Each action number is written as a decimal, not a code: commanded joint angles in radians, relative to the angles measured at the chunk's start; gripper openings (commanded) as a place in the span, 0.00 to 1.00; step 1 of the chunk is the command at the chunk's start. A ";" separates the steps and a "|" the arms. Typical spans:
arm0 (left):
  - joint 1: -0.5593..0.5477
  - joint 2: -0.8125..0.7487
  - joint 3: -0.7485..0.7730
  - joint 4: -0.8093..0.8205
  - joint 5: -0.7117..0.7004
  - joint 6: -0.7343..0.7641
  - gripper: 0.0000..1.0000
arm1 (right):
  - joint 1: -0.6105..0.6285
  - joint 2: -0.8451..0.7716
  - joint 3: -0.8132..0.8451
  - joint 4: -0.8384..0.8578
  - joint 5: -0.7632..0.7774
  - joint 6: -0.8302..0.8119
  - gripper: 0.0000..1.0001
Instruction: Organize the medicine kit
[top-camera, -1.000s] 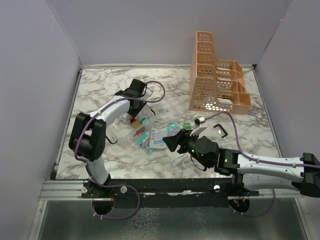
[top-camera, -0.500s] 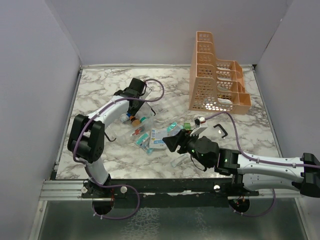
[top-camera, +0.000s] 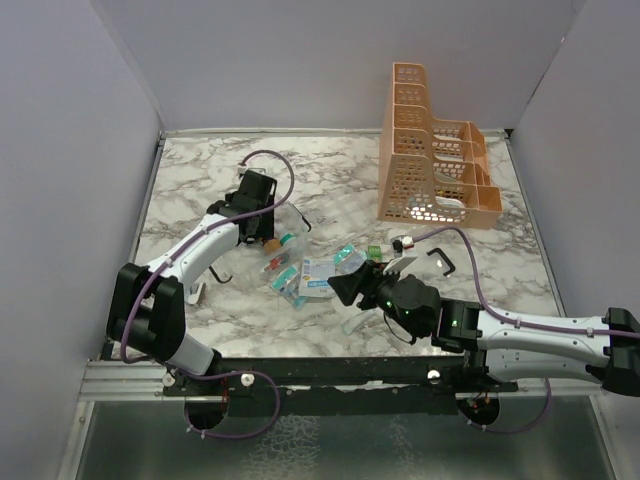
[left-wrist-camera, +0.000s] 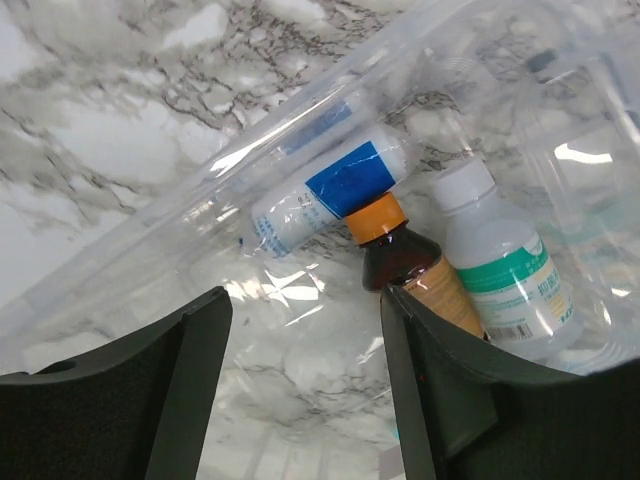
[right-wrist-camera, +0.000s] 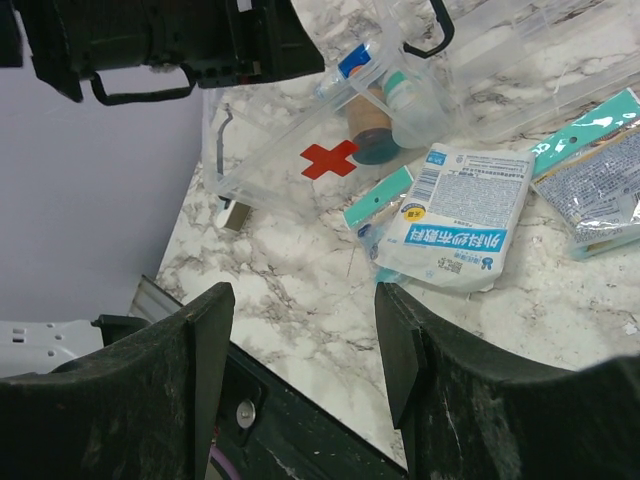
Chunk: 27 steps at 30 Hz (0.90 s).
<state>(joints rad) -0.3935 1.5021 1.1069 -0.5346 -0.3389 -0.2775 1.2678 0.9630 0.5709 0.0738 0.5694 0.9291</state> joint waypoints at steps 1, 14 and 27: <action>0.014 -0.015 -0.098 0.112 -0.021 -0.317 0.63 | -0.004 -0.004 -0.006 -0.002 0.004 0.016 0.59; 0.041 0.068 -0.157 0.227 -0.208 -0.531 0.53 | -0.003 -0.048 -0.006 -0.062 0.055 0.017 0.59; 0.067 0.132 -0.169 0.310 -0.124 -0.539 0.49 | -0.003 -0.055 -0.004 -0.091 0.078 0.018 0.59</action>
<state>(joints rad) -0.3336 1.5986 0.9443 -0.2871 -0.4999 -0.8036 1.2678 0.9157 0.5709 0.0002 0.6018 0.9386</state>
